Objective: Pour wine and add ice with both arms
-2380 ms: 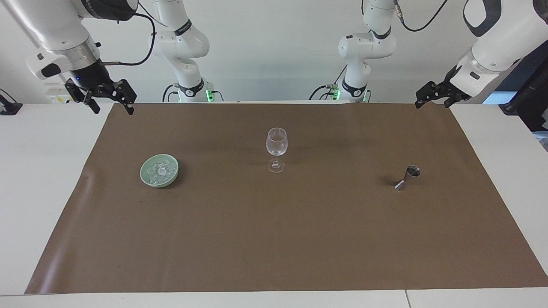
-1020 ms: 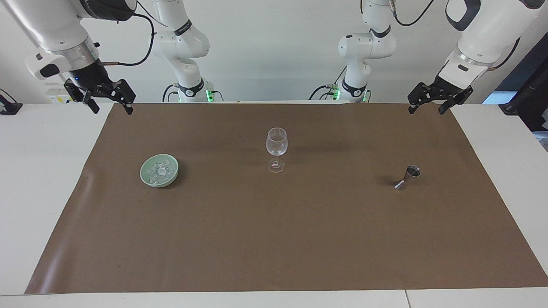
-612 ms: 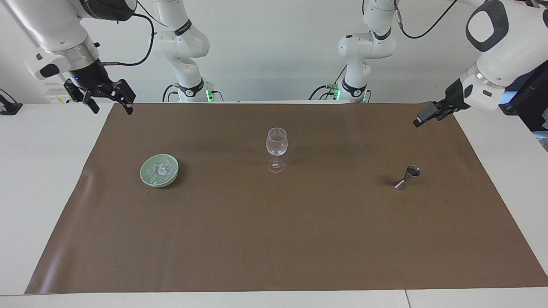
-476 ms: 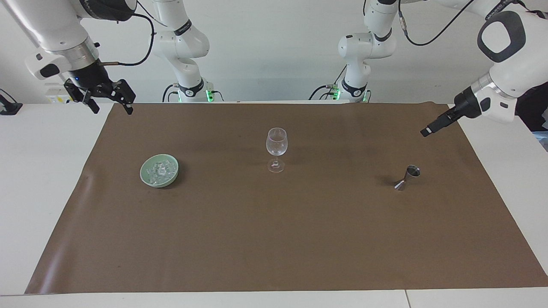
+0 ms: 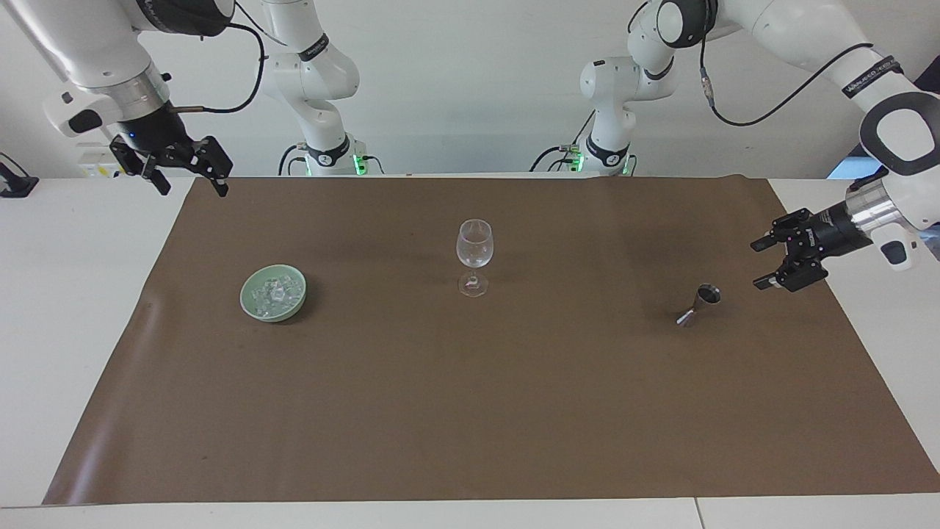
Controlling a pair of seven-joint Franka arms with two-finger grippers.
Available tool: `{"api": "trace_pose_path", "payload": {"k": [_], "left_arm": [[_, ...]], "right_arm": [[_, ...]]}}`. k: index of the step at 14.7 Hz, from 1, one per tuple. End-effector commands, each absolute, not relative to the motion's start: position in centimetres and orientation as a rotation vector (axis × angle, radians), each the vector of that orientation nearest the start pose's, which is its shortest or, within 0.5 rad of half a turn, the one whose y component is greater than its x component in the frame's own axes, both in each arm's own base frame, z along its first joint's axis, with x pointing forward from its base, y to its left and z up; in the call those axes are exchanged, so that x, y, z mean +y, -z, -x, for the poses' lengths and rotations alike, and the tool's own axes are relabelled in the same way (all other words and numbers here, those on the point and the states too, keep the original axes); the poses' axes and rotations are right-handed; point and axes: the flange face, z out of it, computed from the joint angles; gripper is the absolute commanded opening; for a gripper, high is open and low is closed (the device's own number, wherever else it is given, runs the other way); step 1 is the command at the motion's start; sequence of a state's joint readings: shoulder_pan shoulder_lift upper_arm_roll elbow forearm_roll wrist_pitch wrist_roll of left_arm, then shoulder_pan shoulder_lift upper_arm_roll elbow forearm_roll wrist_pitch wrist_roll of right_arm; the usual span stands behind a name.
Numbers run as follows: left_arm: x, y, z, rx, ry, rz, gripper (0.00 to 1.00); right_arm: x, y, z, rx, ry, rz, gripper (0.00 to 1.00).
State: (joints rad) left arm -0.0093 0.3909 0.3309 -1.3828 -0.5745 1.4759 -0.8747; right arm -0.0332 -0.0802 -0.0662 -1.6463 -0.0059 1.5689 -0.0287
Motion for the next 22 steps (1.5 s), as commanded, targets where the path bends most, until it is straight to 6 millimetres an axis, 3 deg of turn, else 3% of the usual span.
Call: {"api": "trace_pose_path", "payload": {"k": [1, 4, 7, 11, 13, 14, 17, 20, 22], "left_arm": [[13.1, -47.7, -65.4, -2.215, -0.697, 2.666, 1.00], [16.8, -44.2, -65.8, -2.389, -0.777, 2.546, 1.00], [19.8, -41.2, -65.8, -2.642, -0.977, 2.378, 1.00], [19.0, -35.9, -64.2, -2.724, -1.156, 2.201, 1.00], [18.0, -35.7, -63.9, -2.772, -1.204, 2.050, 1.00], [17.9, -35.6, -63.8, -2.748, -1.193, 2.099, 1.00], [17.6, -34.9, -62.9, -2.549, -1.129, 2.489, 1.00], [17.7, -32.9, -61.1, -2.576, -1.110, 2.485, 1.00], [16.8, -31.2, -60.1, -2.626, -1.074, 2.437, 1.00]], "right_arm": [[-5.6, -63.2, -52.2, 0.095, -0.002, 3.115, 1.00], [-5.6, -63.2, -52.2, 0.093, -0.002, 3.115, 1.00], [-5.6, -63.2, -52.2, 0.093, -0.002, 3.115, 1.00], [-5.6, -63.2, -52.2, 0.095, -0.002, 3.115, 1.00], [-5.6, -63.2, -52.2, 0.093, -0.002, 3.115, 1.00], [-5.6, -63.2, -52.2, 0.093, -0.002, 3.115, 1.00], [-5.6, -63.2, -52.2, 0.095, -0.002, 3.115, 1.00], [-5.6, -63.2, -52.2, 0.093, -0.002, 3.115, 1.00], [-5.6, -63.2, -52.2, 0.095, -0.002, 3.115, 1.00]]}}
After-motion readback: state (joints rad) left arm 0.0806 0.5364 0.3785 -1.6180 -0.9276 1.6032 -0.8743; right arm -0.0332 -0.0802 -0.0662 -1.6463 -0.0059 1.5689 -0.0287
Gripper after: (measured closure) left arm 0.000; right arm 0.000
